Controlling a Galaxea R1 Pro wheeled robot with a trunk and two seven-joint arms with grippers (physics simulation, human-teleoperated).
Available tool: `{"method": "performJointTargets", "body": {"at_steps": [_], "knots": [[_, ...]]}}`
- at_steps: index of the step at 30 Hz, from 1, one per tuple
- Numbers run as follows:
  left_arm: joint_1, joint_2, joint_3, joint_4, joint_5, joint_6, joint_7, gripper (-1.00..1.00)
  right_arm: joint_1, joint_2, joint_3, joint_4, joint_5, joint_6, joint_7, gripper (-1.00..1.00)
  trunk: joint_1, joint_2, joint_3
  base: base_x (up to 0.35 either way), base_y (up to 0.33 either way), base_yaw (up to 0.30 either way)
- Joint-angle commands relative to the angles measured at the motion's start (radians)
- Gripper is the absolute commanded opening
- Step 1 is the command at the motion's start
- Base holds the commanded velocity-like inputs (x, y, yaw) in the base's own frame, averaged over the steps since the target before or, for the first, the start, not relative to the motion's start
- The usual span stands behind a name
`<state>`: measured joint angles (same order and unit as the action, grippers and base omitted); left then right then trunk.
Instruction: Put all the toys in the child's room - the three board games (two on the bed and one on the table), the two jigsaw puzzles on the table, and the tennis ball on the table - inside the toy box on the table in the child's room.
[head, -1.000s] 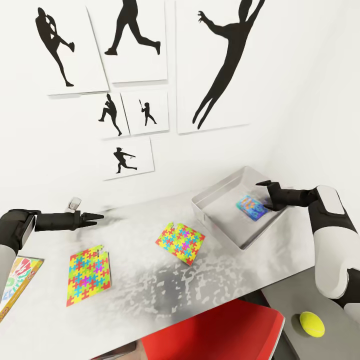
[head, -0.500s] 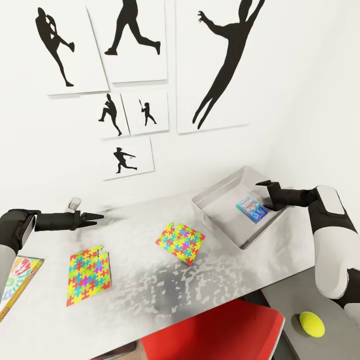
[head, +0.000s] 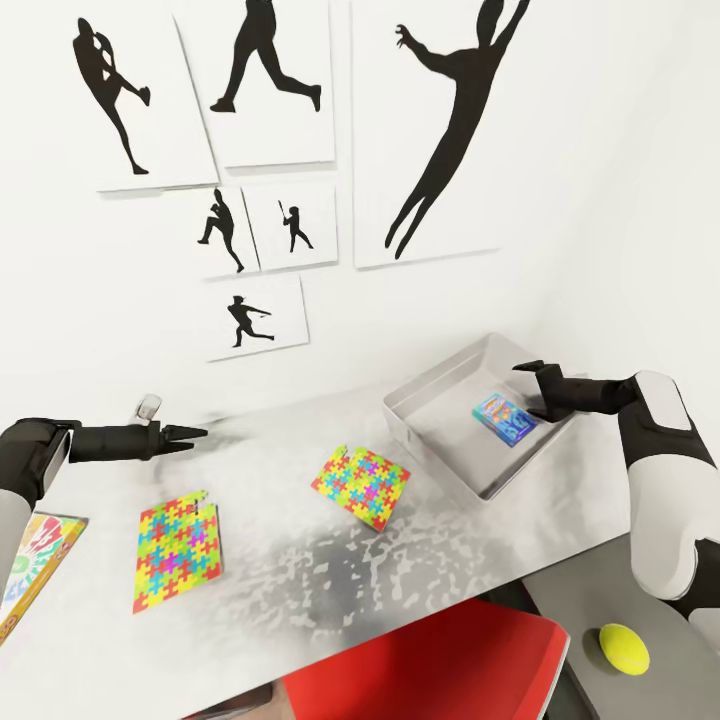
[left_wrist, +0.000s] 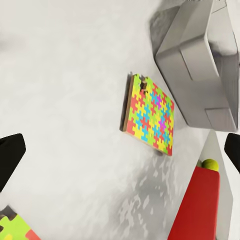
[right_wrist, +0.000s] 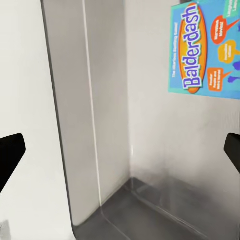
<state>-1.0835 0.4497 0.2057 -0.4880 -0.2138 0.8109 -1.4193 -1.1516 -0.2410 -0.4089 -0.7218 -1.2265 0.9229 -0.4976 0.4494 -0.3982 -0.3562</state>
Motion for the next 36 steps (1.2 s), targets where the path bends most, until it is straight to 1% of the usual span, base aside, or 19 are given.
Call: {"method": "performJointTargets", "body": {"at_steps": [1, 9, 16, 21, 27, 36], "knots": [[-0.001, -0.001, 0.006, -0.001, -0.01, 0.01, -0.008, 1.0, -0.001, 0.0, -0.002, -0.001, -0.01, 0.002, -0.01, 1.0, 0.001, -0.002, -0.001, 0.0, 0.0, 0.0], [-0.001, 0.001, 0.006, -0.001, -0.007, 0.01, -0.009, 1.0, 0.0, 0.0, -0.004, -0.002, -0.01, 0.002, -0.009, 1.0, 0.001, -0.002, 0.012, -0.012, 0.001, 0.0], [-0.001, 0.002, 0.006, -0.001, -0.007, 0.01, -0.009, 1.0, 0.0, 0.001, -0.004, -0.002, -0.01, 0.003, -0.007, 1.0, 0.001, -0.002, 0.023, -0.16, 0.061, 0.0], [-0.001, 0.004, 0.006, -0.001, -0.006, 0.01, -0.009, 1.0, 0.001, 0.003, -0.004, -0.002, -0.01, 0.004, -0.007, 1.0, 0.001, -0.002, 0.031, -0.064, 0.025, -0.007], [-0.001, 0.004, 0.006, -0.001, -0.006, 0.01, -0.009, 1.0, 0.001, 0.001, -0.004, -0.002, -0.011, 0.004, -0.006, 1.0, 0.001, -0.002, 0.041, -0.05, 0.005, -0.056], [-0.001, 0.004, 0.006, 0.0, -0.006, 0.01, -0.009, 1.0, 0.001, -0.001, -0.005, -0.002, -0.011, 0.004, -0.005, 1.0, 0.001, -0.002, 0.056, -0.163, 0.068, -0.091]]}}
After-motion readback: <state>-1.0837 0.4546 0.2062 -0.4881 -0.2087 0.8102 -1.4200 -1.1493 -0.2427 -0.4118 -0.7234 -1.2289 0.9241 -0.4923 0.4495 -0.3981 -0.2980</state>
